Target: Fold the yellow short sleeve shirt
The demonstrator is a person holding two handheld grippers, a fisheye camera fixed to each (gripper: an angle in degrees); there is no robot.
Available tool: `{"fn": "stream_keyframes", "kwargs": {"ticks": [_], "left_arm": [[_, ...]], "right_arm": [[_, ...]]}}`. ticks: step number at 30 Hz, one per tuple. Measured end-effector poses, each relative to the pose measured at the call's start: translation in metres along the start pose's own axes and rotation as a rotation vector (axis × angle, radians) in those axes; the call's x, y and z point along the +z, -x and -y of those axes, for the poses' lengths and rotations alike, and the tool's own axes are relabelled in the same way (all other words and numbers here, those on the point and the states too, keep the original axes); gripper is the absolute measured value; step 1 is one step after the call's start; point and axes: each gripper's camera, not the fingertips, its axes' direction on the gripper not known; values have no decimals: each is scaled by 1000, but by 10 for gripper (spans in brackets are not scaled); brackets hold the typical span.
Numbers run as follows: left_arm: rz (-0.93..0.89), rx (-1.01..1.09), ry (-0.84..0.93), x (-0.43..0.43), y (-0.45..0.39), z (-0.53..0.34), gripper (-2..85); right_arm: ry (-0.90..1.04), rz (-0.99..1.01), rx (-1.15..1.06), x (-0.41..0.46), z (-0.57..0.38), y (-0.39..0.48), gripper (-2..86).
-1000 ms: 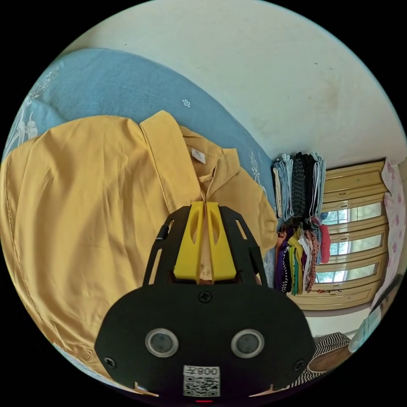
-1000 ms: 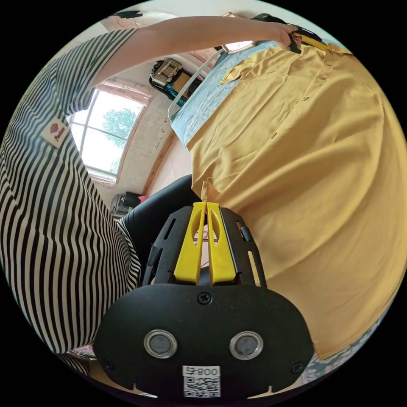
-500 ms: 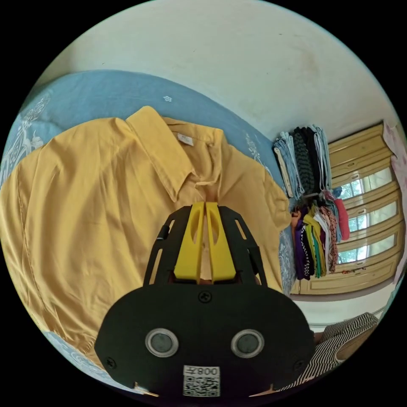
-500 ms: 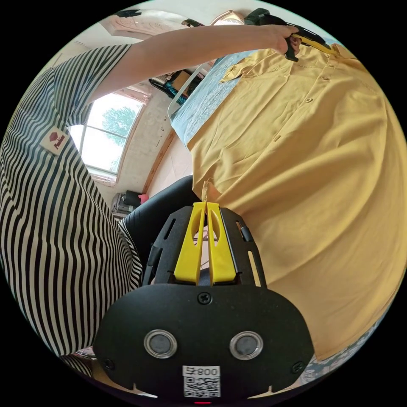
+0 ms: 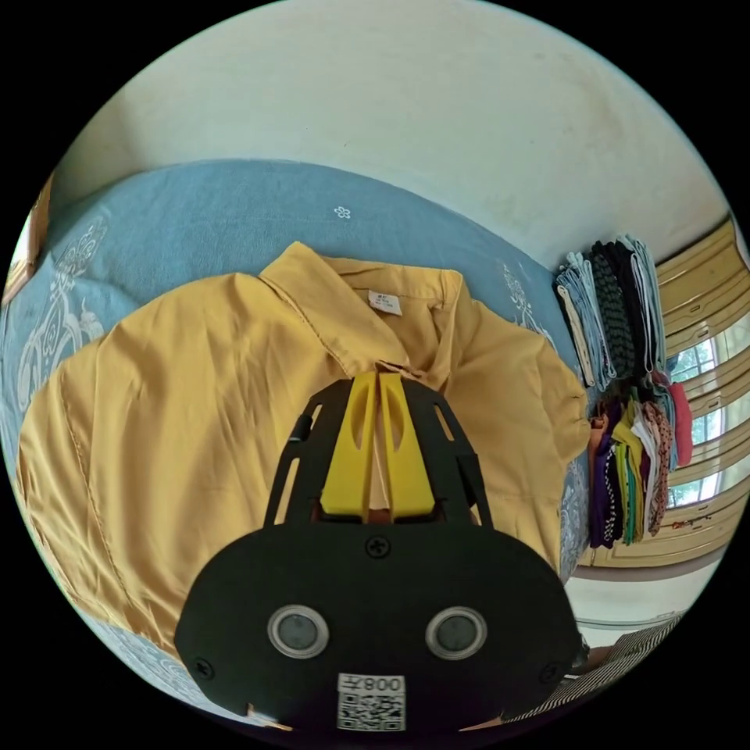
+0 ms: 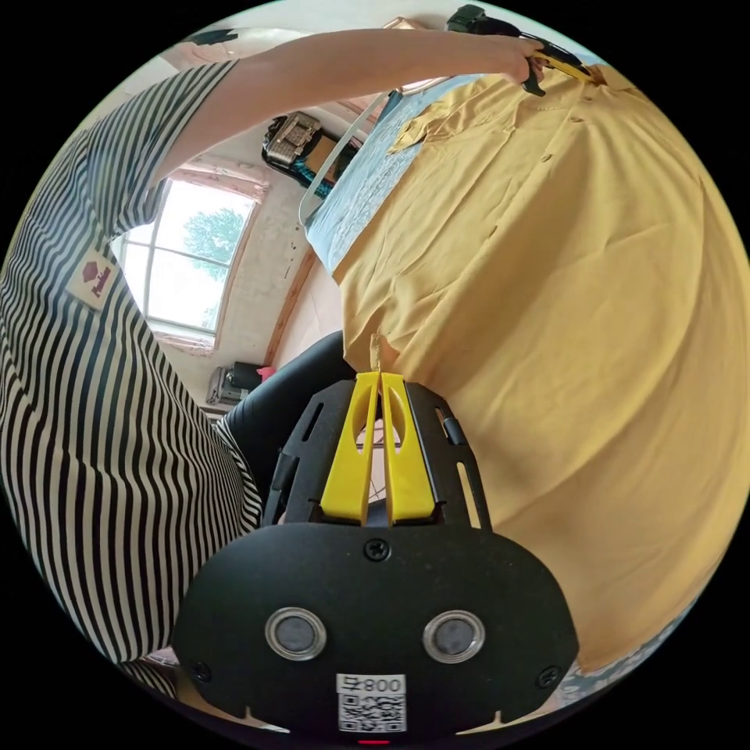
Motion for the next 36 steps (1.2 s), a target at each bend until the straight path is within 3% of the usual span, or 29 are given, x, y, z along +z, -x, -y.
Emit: {"fn": "stream_keyframes", "kwargs": {"ticks": [12, 19, 23, 29, 32, 36], "left_arm": [[-44, 48, 29, -43, 2, -72, 66], [-275, 137, 189, -71, -18, -218, 62], [-363, 71, 325, -74, -21, -327, 61], [-249, 38, 419, -69, -39, -422, 54], [-141, 85, 398, -67, -46, -436, 32], [-151, 81, 417, -69, -43, -448, 13]], "right_arm": [[95, -52, 47, 6, 8, 1, 26], [68, 2, 80, -12, 7, -1, 65], [55, 35, 106, -28, 2, 1, 76], [-2, -71, 123, -66, -12, 16, 72], [-11, -177, 139, -80, -15, 20, 67], [62, -351, 170, -75, -17, 16, 44]]}}
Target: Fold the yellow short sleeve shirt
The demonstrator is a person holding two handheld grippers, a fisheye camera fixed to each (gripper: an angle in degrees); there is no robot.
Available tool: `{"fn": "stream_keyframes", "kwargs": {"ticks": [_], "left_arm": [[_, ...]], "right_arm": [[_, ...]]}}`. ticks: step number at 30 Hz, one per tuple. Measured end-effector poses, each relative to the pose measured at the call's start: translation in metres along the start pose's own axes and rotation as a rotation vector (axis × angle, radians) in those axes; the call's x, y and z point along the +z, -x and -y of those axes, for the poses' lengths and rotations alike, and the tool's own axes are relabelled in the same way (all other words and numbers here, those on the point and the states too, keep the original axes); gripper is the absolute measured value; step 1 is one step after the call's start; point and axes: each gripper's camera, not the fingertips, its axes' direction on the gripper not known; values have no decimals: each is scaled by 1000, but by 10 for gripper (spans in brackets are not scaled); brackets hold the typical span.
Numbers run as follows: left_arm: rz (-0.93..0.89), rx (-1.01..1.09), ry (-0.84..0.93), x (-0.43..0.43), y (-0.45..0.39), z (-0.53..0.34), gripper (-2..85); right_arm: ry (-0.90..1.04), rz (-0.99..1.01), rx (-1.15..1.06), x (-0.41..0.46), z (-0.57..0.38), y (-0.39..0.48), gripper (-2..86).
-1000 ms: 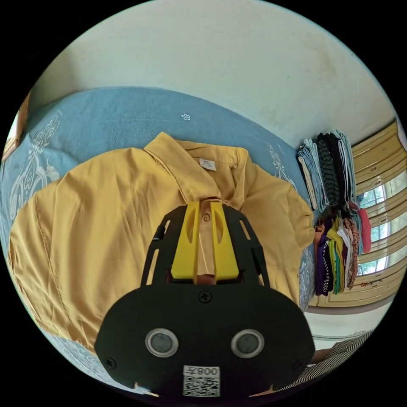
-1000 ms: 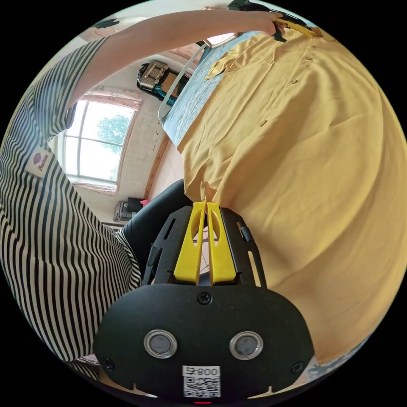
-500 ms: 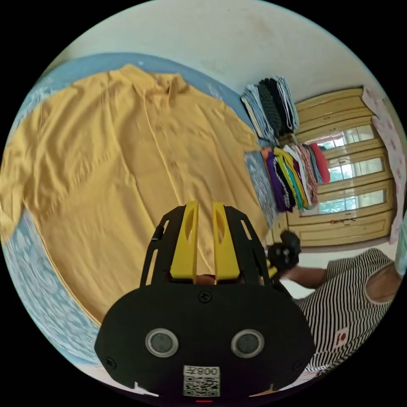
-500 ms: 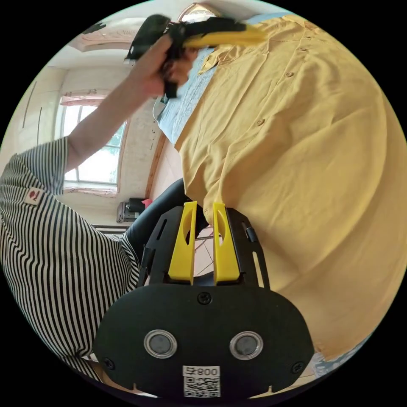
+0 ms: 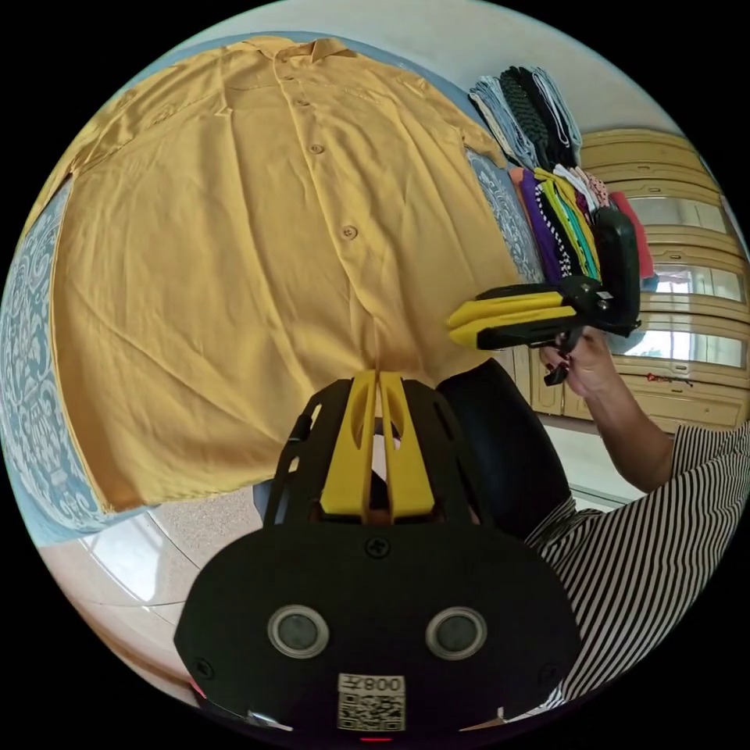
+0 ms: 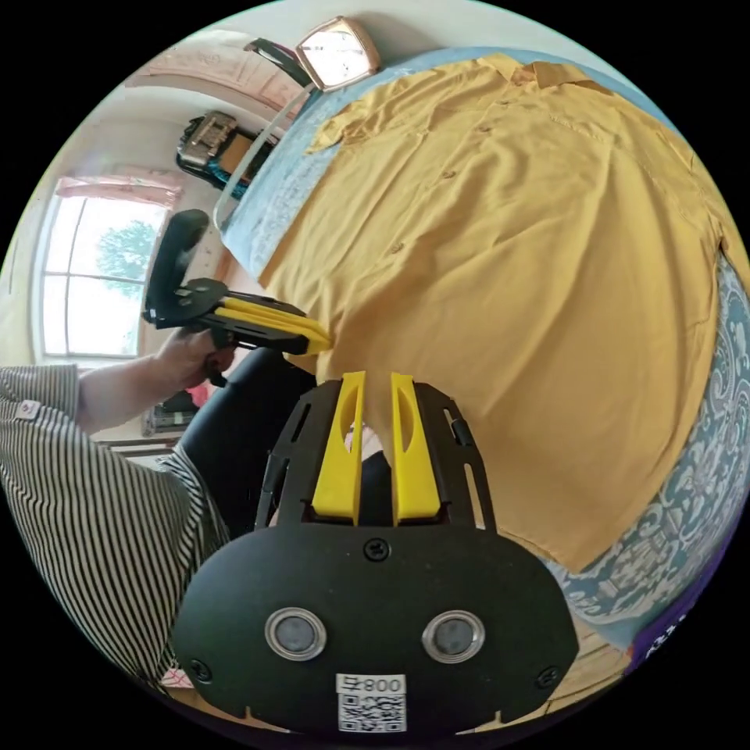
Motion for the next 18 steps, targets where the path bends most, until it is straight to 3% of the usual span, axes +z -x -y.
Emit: {"fn": "stream_keyframes", "kwargs": {"ticks": [9, 18], "left_arm": [[-7, -14, -50, -1, 2, -46, 6], [6, -12, -3, 13, 15, -79, 9]], "right_arm": [[-28, -228, -30, -31, -21, 13, 3], [-27, -201, 16, -40, -43, -2, 2]]}}
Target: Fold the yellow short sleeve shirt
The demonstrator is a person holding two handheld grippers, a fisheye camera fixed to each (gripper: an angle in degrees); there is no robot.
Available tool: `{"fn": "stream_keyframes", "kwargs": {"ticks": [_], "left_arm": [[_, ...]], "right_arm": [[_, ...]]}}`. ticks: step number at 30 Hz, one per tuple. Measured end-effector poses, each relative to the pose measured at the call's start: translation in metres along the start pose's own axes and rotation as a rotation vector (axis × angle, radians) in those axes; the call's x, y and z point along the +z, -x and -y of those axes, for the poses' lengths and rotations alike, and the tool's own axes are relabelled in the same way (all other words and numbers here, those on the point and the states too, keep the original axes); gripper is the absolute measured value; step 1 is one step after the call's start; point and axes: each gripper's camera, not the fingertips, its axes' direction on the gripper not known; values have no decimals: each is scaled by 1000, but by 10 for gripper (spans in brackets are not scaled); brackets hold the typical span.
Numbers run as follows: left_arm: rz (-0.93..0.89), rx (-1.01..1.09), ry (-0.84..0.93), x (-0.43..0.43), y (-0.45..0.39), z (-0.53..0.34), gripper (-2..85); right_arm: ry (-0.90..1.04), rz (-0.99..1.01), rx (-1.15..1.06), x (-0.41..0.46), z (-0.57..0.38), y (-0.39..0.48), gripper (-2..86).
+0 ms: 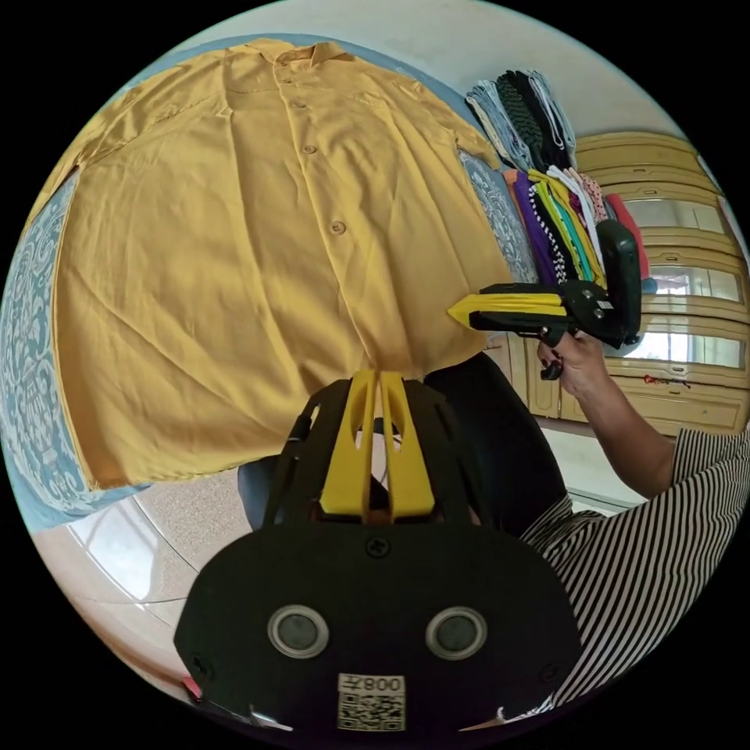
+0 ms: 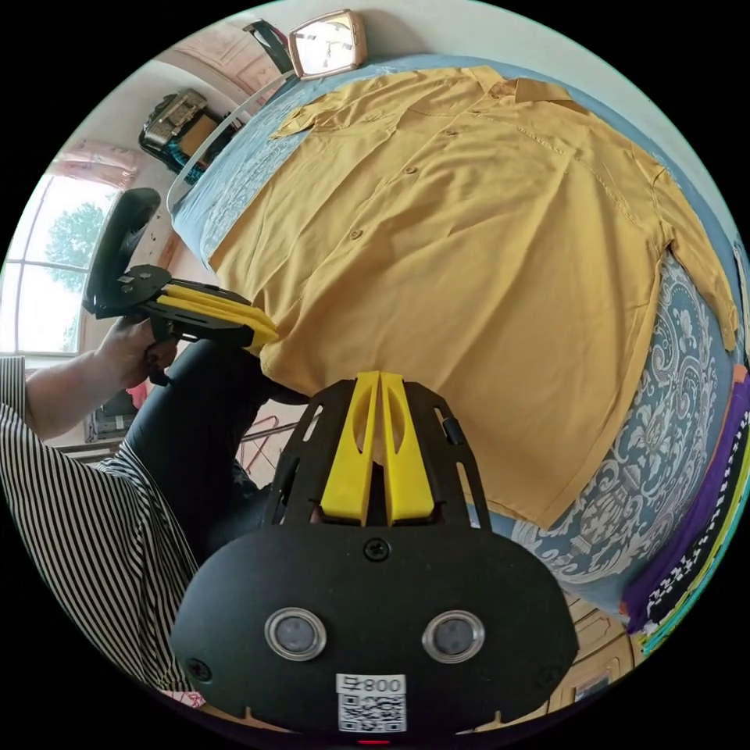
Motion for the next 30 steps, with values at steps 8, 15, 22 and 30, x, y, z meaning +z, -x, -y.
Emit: {"fn": "stream_keyframes", "kwargs": {"ticks": [8, 15, 22, 30], "left_arm": [[10, 11, 2, -5, 10, -38, 6], [30, -151, -165, -51, 65, -95, 11], [187, -445, -235, -73, 148, -156, 5], [259, -455, -248, -79, 168, -190, 2]], "right_arm": [[-12, -46, 16, -11, -23, -12, 2], [-94, -154, 151, -43, -71, -45, 2], [-38, -265, 292, -35, -106, -94, 1], [-74, -292, 368, -30, -136, -123, 1]]}}
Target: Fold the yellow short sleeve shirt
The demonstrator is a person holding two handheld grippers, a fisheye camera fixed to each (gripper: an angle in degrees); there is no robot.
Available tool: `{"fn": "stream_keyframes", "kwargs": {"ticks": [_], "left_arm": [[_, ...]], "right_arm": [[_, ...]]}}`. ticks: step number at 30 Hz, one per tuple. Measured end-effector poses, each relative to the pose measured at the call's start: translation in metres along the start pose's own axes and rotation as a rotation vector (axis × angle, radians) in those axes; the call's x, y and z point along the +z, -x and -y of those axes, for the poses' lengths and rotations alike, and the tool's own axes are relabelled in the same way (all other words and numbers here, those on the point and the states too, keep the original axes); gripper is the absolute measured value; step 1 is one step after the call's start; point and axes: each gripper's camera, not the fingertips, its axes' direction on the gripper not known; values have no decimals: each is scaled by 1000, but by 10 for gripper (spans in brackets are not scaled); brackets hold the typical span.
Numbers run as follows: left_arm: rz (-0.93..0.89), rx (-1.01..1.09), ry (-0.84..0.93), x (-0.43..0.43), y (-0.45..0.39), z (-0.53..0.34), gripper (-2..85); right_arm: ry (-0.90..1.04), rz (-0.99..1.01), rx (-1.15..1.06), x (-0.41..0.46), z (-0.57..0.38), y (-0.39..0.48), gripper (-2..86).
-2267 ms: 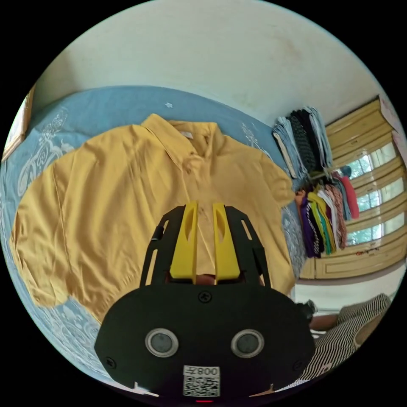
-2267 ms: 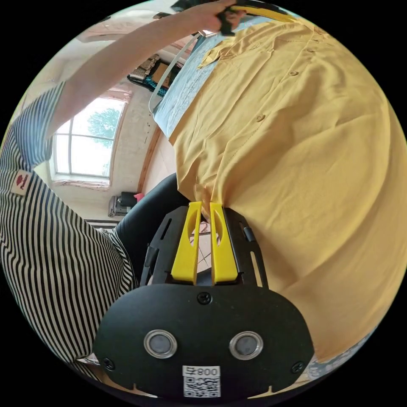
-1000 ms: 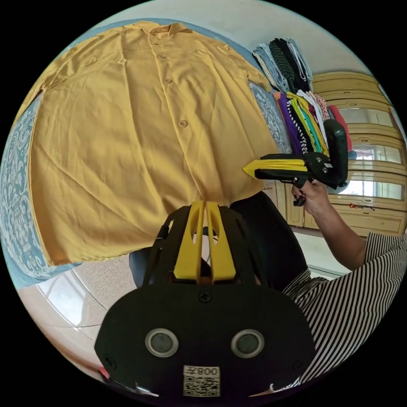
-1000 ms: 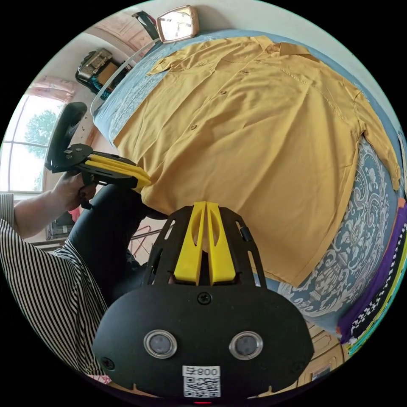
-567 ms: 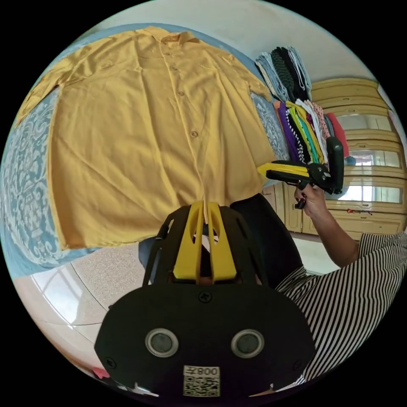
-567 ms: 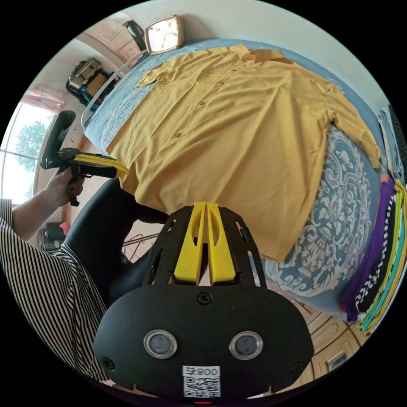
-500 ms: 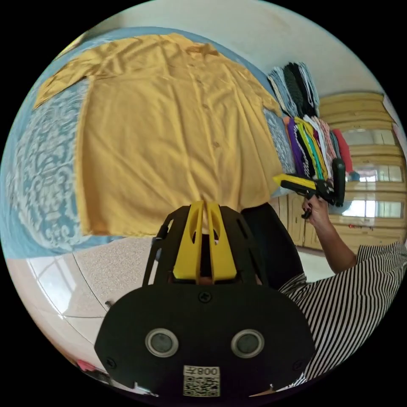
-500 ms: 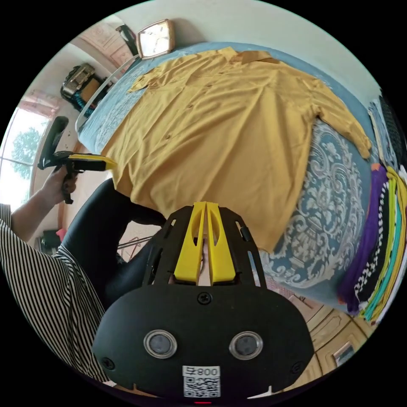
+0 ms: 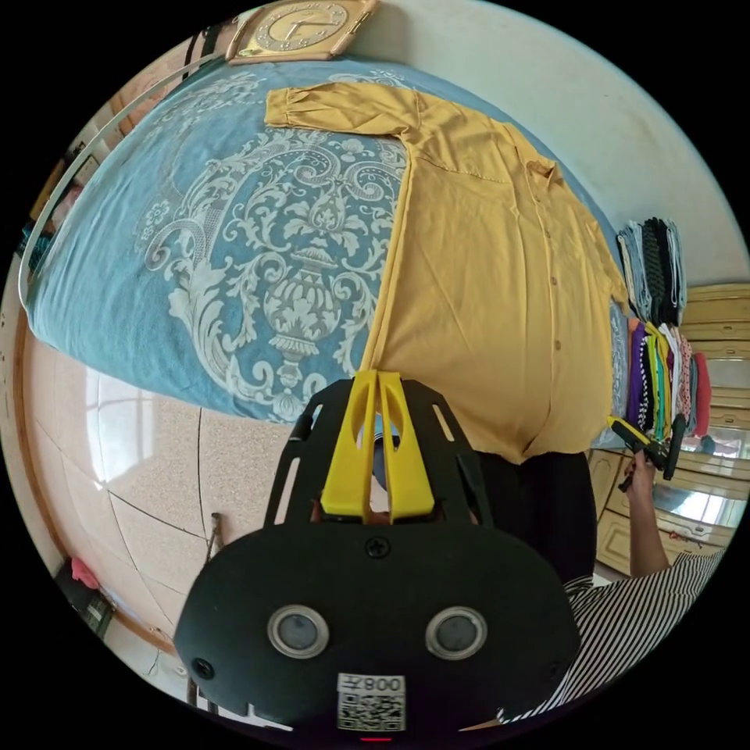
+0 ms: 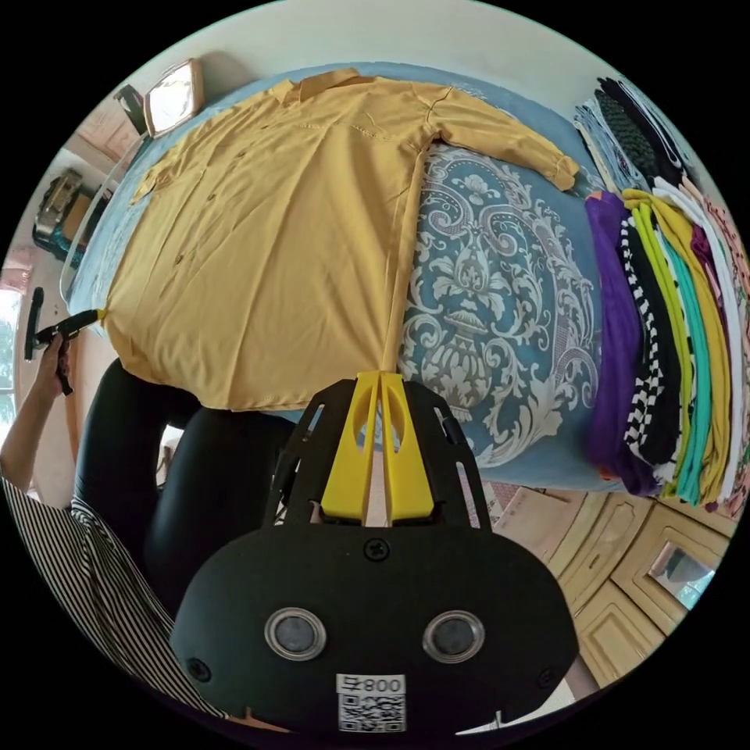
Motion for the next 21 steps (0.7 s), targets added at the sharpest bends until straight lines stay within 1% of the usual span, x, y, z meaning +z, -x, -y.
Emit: {"fn": "stream_keyframes", "kwargs": {"ticks": [4, 8, 10, 12, 14, 16, 18, 21], "left_arm": [[33, 19, 1, -1, 12, -8, 2], [-15, -69, -43, -2, 37, -22, 2], [-55, -109, -58, -1, 48, -29, 2], [-92, -95, -76, -4, 52, -35, 3], [-100, -74, -161, -18, 53, -42, 3], [-153, -55, -243, -31, 56, -43, 3], [-177, -38, -314, -41, 59, -38, 3], [-237, 45, -336, -43, 61, -12, 3]], "right_arm": [[-8, -23, 1, 10, -5, -3, 1], [-92, -38, 3, 23, -23, -7, 2], [-126, -22, 5, 28, -30, -13, 2], [-118, 37, 47, 35, -32, -25, 2], [-80, 67, 58, 38, -30, -33, 2], [-50, 78, 60, 38, -26, -39, 2], [-144, 30, 97, 25, -24, -48, 1], [-243, 93, 78, 15, 2, -59, 1]]}}
